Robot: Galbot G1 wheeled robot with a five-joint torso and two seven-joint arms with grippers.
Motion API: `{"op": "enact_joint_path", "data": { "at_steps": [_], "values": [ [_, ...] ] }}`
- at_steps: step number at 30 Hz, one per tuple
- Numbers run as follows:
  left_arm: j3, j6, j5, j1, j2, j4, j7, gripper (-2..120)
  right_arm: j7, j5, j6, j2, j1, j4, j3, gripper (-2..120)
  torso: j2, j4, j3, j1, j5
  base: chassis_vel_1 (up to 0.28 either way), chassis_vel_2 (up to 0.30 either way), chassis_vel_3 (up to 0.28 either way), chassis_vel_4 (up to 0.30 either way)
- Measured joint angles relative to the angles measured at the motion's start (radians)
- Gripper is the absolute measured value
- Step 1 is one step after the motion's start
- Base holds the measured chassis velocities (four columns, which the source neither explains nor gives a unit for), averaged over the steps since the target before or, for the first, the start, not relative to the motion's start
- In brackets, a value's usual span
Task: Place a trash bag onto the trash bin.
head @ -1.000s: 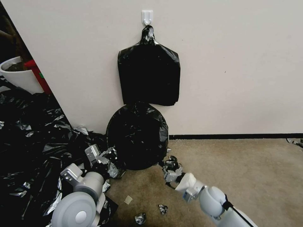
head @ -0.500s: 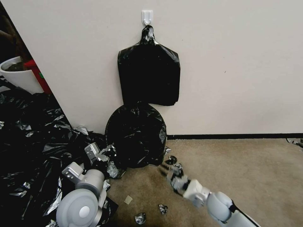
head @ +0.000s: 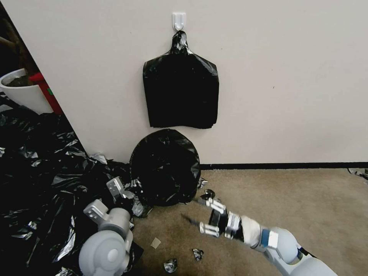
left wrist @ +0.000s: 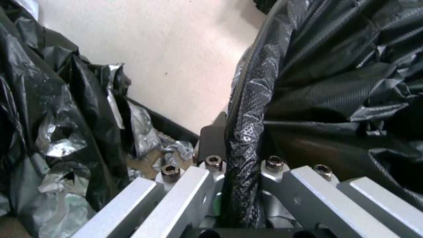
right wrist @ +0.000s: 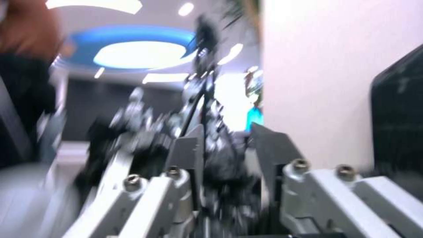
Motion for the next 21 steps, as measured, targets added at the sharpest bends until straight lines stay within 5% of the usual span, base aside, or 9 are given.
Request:
{"op": "enact_joint_path", "data": {
  "at_steps": [3,4,5,7,9,21],
  "values": [
    [0.019,-0.049,0.047,0.015,-0.014,0.014,0.028,2,0.239,-0.033,-0.070,0.020,0.007,0.084,-0.074,18,0.000,0.0000,0.000,0.000,0.0000,0.000,0.000,0.000,0.000],
    [0.028,-0.076,0.071,0.023,-0.020,0.021,0.044,2,0.395,-0.083,-0.127,0.031,0.015,0.115,-0.130,11,0.000,0.0000,0.000,0.000,0.0000,0.000,0.000,0.000,0.000],
    [0.028,-0.076,0.071,0.023,-0.020,0.021,0.044,2,0.395,-0.083,-0.127,0.031,0.015,0.115,-0.130,11,0.000,0.0000,0.000,0.000,0.0000,0.000,0.000,0.000,0.000],
    [0.049,-0.151,0.139,0.042,-0.032,0.038,0.091,2,0.753,-0.160,-0.308,0.067,0.051,0.148,-0.267,0,0.000,0.0000,0.000,0.000,0.0002,0.000,0.000,0.000,0.000],
    [0.058,-0.198,0.185,0.051,-0.037,0.051,0.117,2,0.919,-0.170,-0.433,0.089,0.081,0.148,-0.332,0,0.000,0.0000,0.000,0.000,0.0001,0.000,0.000,0.000,0.000],
    [0.069,-0.412,0.462,0.069,-0.036,0.153,0.267,2,1.220,-0.087,-0.702,0.177,0.256,0.013,-0.421,0,0.000,0.0000,0.000,0.000,0.0001,0.000,0.000,0.000,0.000]
  ]
}}
